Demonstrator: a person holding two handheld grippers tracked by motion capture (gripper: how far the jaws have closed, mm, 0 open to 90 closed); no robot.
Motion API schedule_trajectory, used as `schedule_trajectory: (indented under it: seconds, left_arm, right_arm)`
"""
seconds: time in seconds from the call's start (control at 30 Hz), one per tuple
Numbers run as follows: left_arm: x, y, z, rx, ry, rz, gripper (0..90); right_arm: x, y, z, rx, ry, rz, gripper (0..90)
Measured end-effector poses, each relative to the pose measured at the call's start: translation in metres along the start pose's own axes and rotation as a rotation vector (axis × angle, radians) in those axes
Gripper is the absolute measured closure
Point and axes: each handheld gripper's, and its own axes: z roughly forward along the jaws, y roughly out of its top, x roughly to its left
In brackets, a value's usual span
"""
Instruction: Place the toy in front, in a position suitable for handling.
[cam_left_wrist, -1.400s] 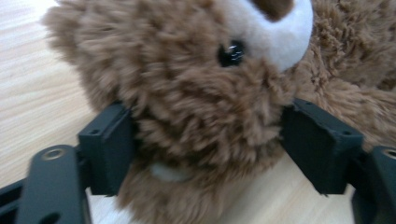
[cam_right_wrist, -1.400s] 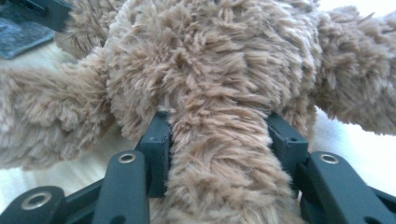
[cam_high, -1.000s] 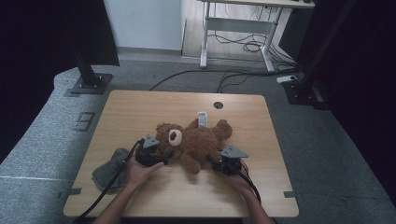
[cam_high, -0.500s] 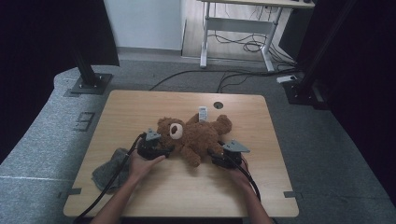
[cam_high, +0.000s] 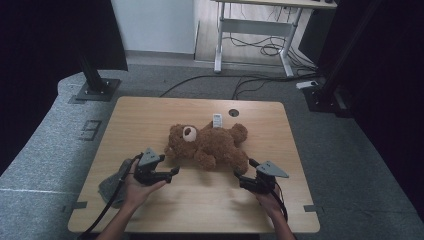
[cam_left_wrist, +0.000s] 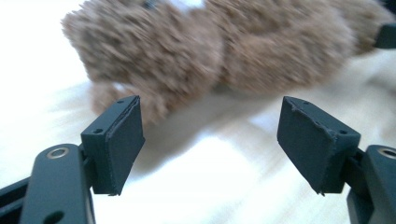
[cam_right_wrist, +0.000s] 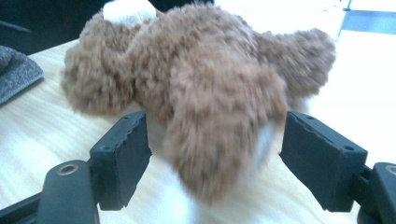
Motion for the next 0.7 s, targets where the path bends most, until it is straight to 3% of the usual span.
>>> schedule_trajectory:
  seconds: [0.17,0.27,0.37,0.47,0.7]
  left_arm:
    - [-0.009,-0.019,-0.010,-0.005,-0.074,-0.004,23.2]
    - [-0.012,-0.029,-0.011,0.024,-0.078,0.015,23.1]
    - [-0.010,-0.040,-0.012,0.041,-0.091,0.000,23.2]
    - [-0.008,-0.047,-0.013,0.053,-0.084,-0.010,23.3]
    - [-0.012,-0.053,-0.008,0.074,-0.092,-0.010,23.5]
  right_arm:
    - [-0.006,-0.019,-0.023,0.034,-0.029,0.014,23.6]
    - [-0.010,-0.030,-0.031,0.055,-0.049,0.038,24.0]
    - [-0.013,-0.038,-0.035,0.082,-0.039,0.061,25.0]
    - [-0.015,-0.039,-0.038,0.073,-0.046,0.071,25.7]
    - [-0.014,-0.038,-0.035,0.111,-0.073,0.070,26.0]
